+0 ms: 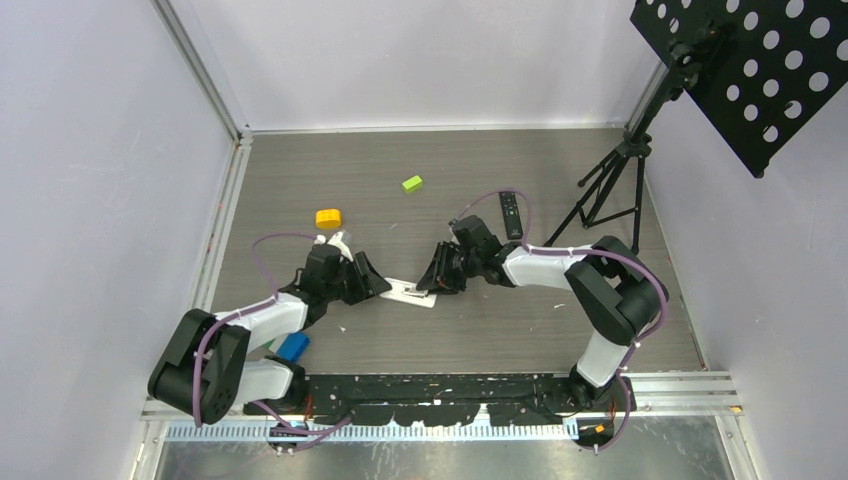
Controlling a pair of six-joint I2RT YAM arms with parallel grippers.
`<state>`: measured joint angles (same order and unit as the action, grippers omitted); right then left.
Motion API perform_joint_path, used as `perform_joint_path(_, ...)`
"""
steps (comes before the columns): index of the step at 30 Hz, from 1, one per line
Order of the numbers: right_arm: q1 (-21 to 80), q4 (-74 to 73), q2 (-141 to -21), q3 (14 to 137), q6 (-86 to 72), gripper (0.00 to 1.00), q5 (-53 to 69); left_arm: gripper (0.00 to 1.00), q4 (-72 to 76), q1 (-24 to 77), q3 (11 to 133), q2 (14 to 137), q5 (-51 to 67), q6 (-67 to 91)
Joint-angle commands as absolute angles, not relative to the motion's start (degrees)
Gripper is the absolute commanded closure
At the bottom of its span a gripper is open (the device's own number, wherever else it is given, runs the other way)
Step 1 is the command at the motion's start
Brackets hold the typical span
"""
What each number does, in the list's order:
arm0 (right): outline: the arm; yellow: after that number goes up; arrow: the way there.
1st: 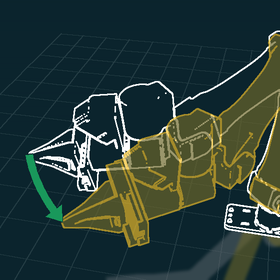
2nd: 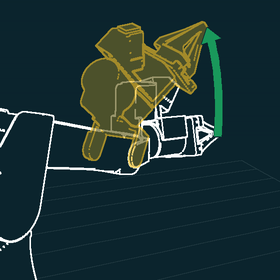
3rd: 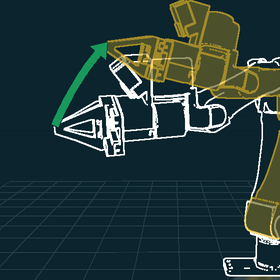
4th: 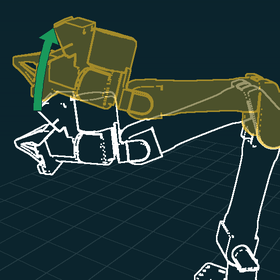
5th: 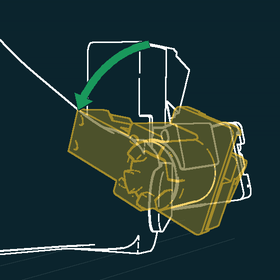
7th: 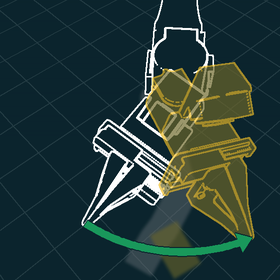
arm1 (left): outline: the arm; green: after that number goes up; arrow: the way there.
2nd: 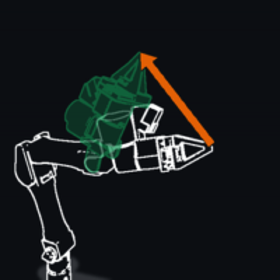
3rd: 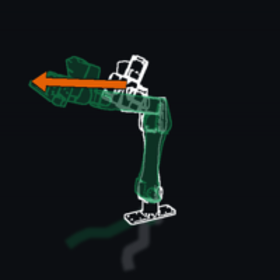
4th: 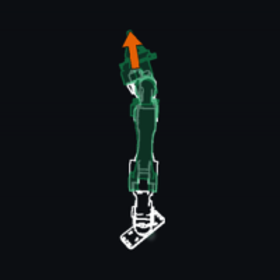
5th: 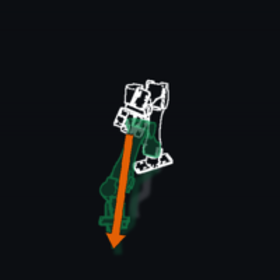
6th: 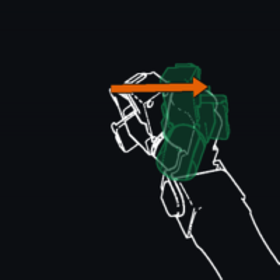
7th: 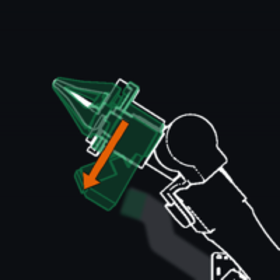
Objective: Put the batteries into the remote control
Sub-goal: Load the battery cover into the remote control.
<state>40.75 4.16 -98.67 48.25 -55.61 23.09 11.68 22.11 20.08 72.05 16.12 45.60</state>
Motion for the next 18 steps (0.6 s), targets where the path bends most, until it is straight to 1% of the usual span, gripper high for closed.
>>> perform_joint_path(1, 40.9, 2.2, -97.0, 50.1, -53.7, 0.66, 22.2, 0.50, 10.8, 22.0, 21.3, 72.7, 16.1, 44.6)
perform_joint_path(6, 40.9, 1.6, -95.8, 50.1, -53.5, 0.61, 22.3, 0.50, 10.2, 22.0, 21.7, 72.6, 15.7, 44.5)
perform_joint_path(9, 40.9, 0.4, -94.6, 50.2, -52.9, 0.60, 21.5, 0.50, 9.7, 22.0, 21.9, 72.5, 15.4, 44.3)
perform_joint_path(13, 40.9, -3.2, -93.4, 50.6, -51.1, 0.60, 20.4, 0.50, 9.2, 22.0, 22.4, 72.5, 15.2, 44.1)
perform_joint_path(18, 40.9, -5.3, -92.2, 50.9, -48.4, 0.65, 19.9, 0.49, 9.1, 22.0, 22.6, 72.6, 15.2, 44.0)
